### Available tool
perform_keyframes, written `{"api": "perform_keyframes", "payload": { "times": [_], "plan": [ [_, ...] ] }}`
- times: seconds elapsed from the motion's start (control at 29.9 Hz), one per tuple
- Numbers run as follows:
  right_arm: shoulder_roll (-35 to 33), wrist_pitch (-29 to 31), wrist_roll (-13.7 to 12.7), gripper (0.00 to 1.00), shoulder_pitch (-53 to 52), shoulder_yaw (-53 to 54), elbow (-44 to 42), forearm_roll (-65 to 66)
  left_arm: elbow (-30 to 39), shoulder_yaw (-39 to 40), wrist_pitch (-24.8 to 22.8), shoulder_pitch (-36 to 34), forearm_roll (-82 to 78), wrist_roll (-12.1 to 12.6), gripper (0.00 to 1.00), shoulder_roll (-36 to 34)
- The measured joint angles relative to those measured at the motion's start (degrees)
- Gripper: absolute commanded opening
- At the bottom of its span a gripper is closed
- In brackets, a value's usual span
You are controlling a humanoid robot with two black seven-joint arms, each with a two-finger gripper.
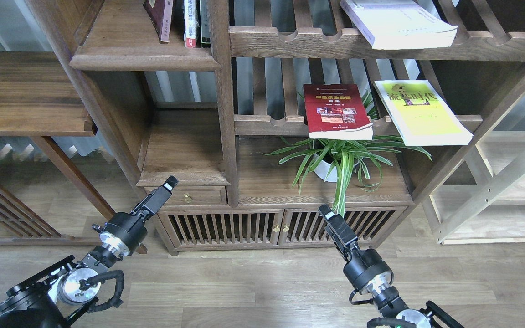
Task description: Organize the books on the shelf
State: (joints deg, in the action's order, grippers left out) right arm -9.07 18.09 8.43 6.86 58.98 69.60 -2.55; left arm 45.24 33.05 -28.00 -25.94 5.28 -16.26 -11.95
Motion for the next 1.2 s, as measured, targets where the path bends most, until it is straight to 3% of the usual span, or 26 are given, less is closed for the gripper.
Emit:
{"api": "perform_keyframes", "payload": {
  "times": [1.2],
  "plan": [
    [0.2, 0.5, 0.0, 1.00, 1.5, -0.1, -0.2, 0.1, 0.4, -0.2, 0.0, 1.3, 0.1, 0.0, 0.99, -0.1]
  ]
}}
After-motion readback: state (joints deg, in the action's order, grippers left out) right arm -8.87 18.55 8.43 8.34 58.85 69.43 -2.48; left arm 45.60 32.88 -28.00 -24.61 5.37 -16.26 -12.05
